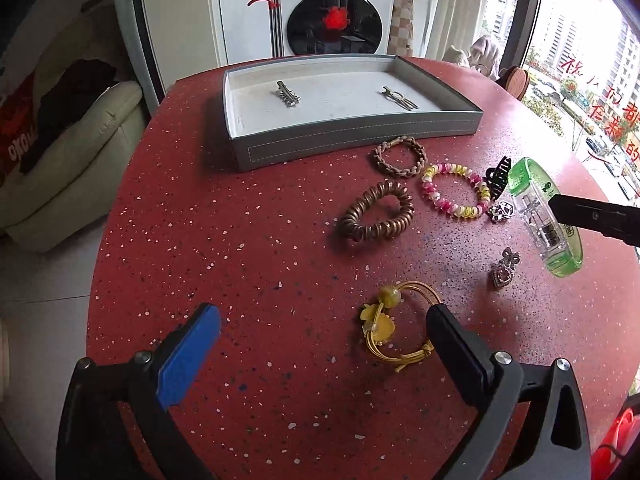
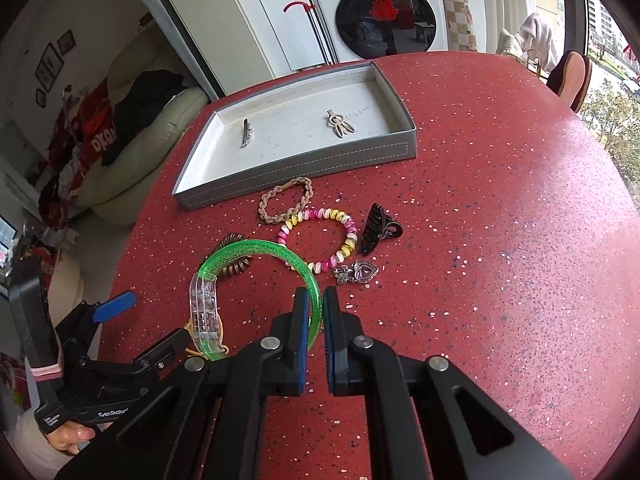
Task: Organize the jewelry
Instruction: 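Carry the hair tie in the left tool while the right tool carries the green bangle into the tray, then open the left tool releasing the hair tie while the right tool releases the bangle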
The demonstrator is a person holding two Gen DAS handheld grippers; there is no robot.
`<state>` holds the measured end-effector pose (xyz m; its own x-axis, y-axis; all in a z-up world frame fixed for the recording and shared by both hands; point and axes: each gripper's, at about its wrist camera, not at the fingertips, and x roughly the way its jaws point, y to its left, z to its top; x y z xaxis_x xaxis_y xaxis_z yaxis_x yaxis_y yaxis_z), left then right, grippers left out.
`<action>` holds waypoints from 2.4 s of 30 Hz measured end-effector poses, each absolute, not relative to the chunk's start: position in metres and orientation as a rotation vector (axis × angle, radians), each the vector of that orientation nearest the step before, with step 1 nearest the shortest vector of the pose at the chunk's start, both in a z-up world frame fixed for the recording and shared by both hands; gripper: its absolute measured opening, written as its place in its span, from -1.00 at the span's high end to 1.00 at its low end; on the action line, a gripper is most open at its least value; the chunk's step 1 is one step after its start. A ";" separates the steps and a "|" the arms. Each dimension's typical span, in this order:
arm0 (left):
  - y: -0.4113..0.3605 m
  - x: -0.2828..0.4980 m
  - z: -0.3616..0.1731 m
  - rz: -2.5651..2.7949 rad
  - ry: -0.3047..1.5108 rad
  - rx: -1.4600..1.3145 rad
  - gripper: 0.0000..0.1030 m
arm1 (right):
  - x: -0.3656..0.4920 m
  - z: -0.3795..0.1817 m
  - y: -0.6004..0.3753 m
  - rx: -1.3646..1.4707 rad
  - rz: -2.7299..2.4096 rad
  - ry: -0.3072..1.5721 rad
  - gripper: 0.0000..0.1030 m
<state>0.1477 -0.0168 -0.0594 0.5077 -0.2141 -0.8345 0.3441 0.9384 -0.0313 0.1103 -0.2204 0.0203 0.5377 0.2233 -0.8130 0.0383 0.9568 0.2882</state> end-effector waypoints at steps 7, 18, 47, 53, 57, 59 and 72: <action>-0.041 0.159 -0.098 -0.402 1.035 0.213 -0.71 | 0.111 0.020 -0.221 0.290 0.111 0.998 0.85; -0.054 0.174 -0.121 -0.493 1.049 0.167 0.27 | 0.112 0.024 -0.219 0.291 0.111 0.986 0.85; -0.030 0.278 0.015 -0.458 0.847 -0.060 0.28 | 0.226 0.052 -0.231 0.272 0.072 0.966 0.86; -0.035 0.323 0.004 -0.392 0.872 -0.049 0.28 | 0.277 0.040 -0.239 0.260 0.025 0.988 0.85; -0.039 0.348 -0.010 -0.358 0.901 -0.041 0.27 | 0.310 0.027 -0.248 0.267 -0.004 1.000 0.85; -0.041 0.358 -0.015 -0.344 0.906 -0.027 0.28 | 0.325 0.019 -0.251 0.265 -0.020 1.010 0.85; -0.062 0.382 -0.036 -0.297 0.936 0.067 0.27 | 0.367 -0.018 -0.267 0.326 -0.072 1.052 0.86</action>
<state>0.3822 -0.0617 -0.0362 0.5554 -0.2222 -0.8014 0.2797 0.9574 -0.0716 0.3667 -0.2674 -0.0179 0.4980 0.0963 -0.8618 0.2134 0.9497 0.2294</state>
